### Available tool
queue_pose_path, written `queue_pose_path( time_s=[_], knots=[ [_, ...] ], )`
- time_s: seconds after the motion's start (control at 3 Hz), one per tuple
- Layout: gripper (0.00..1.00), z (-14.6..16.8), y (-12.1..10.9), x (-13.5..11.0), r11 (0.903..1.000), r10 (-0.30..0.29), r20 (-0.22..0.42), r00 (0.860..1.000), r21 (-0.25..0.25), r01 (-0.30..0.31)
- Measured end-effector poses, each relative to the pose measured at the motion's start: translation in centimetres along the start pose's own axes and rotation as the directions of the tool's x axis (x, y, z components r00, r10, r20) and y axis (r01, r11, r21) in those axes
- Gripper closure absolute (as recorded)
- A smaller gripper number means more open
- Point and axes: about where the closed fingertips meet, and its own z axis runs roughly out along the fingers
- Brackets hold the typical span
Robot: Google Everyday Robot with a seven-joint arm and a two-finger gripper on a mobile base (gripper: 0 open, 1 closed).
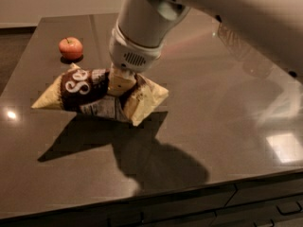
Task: Move brown chip bag near apple
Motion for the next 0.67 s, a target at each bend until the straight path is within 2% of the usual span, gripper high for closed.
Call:
queue_pose_path(
  time_s=[0.33, 0.67],
  knots=[
    [1.00, -0.1, -3.1, -3.2, 0.9989, 0.036, 0.037, 0.999, 0.028, -0.037],
    [1.00, 1.4, -6.0, -5.0, 0.9957, 0.079, 0.032, 0.996, 0.046, -0.081]
  ],
)
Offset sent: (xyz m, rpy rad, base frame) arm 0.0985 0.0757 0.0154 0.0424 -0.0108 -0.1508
